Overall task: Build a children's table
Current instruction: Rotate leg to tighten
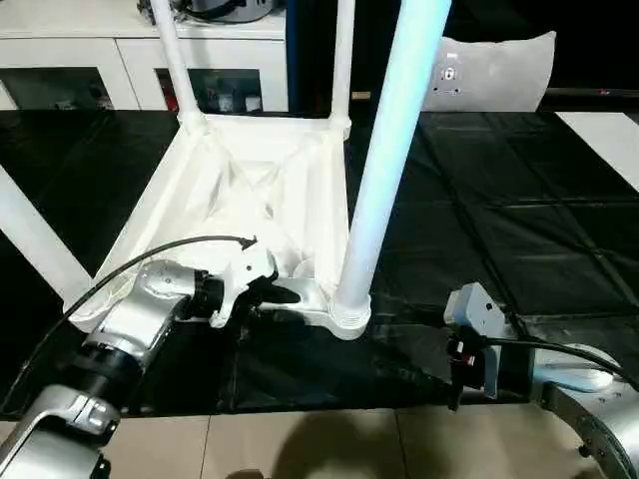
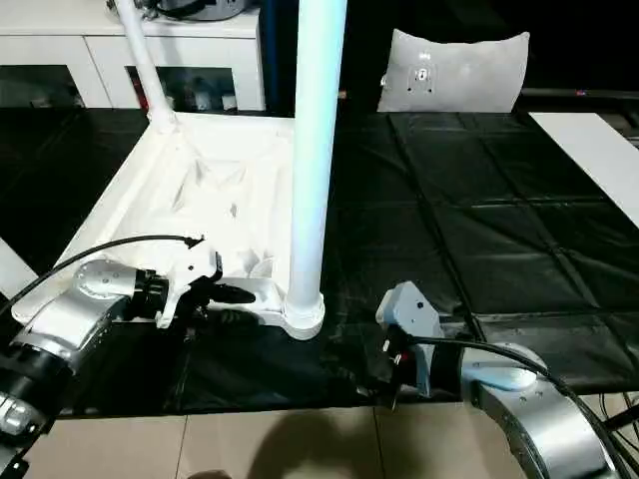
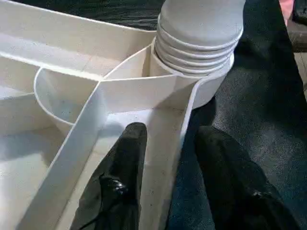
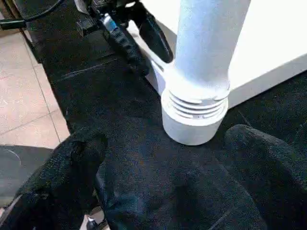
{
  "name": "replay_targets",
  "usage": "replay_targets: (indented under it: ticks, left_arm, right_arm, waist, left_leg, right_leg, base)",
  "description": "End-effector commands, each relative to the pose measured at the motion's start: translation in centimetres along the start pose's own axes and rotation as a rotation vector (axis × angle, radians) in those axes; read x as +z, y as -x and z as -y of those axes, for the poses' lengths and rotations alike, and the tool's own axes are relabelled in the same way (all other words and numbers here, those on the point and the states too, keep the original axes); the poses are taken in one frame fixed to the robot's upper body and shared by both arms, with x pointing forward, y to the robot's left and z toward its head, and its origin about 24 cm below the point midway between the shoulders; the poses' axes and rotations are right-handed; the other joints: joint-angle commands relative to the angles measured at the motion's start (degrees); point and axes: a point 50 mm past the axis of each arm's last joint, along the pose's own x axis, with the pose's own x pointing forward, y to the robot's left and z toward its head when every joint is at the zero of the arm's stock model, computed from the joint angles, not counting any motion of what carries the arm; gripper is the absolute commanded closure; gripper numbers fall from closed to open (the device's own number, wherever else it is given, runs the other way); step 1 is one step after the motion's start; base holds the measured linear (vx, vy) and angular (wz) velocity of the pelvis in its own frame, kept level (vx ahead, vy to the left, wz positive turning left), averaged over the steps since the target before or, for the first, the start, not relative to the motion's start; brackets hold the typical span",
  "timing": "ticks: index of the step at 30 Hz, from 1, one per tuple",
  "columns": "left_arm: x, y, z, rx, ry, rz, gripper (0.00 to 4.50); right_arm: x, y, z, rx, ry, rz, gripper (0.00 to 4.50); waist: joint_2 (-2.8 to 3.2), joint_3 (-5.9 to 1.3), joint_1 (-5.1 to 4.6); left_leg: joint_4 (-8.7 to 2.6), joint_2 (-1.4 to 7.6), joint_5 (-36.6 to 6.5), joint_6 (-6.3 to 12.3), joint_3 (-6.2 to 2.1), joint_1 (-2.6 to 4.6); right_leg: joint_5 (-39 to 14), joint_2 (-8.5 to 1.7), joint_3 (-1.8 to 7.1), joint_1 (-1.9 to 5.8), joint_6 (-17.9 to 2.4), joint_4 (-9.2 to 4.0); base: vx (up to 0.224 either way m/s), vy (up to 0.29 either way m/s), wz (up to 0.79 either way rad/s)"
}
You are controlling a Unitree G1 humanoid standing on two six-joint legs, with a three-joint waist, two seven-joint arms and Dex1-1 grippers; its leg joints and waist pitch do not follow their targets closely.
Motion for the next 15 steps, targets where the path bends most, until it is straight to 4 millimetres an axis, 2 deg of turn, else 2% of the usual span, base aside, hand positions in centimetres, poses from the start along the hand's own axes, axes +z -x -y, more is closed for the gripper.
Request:
replay_targets:
  ticks: [1,9,12,13,15]
  left_arm:
    - [0.24,-0.32,-0.19,-0.018,-0.033,-0.019,2.99]
    - [0.09,-0.49,-0.39,-0.05,-0.069,-0.064,3.8]
    - [0.04,-0.47,-0.51,-0.068,-0.08,-0.081,3.93]
    - [0.01,-0.48,-0.52,-0.075,-0.085,-0.09,4.21]
    - [-0.05,-0.49,-0.5,-0.092,-0.089,-0.102,4.21]
  right_arm:
    - [0.33,-0.03,0.0,-0.002,0.023,0.004,0.0]
    - [0.37,0.03,0.16,-0.005,0.028,0.003,0.0]
    - [0.45,0.02,0.19,-0.004,0.029,0.006,0.0]
    - [0.46,0.02,0.21,-0.002,0.03,0.005,0.0]
    - [0.48,-0.02,0.35,-0.001,0.033,0.004,0.0]
  waist:
    - [-0.28,-2.49,0.16]
    - [-0.33,-2.48,0.17]
    - [-0.32,-2.44,0.15]
    - [-0.3,-2.43,0.16]
    - [-0.36,-2.47,0.14]
  left_leg:
    - [-4.93,4.63,-4.23,3.93,-0.87,0.22]
    - [-5.05,4.75,-4.65,3.67,-0.93,0.23]
    - [-5.08,4.73,-4.95,3.56,-0.89,0.21]
    - [-5.14,4.79,-5.06,3.49,-0.91,0.25]
    - [-5.09,4.77,-4.71,3.56,-0.92,0.23]
  right_leg:
    - [5.55,-5.44,2.33,1.94,-16.2,-4.0]
    - [5.28,-5.57,2.38,2.0,-16.11,-4.04]
    - [4.93,-5.58,2.39,1.98,-16.15,-4.08]
    - [4.73,-5.59,2.41,1.95,-16.14,-4.1]
    - [5.27,-5.59,2.39,1.97,-16.17,-4.04]
  base:
    - [0.0,0.0,0.0]
    - [0.0,0.0,0.0]
    - [0.0,0.0,0.0]
    - [0.0,0.0,0.0]
    - [0.0,0.0,0.0]
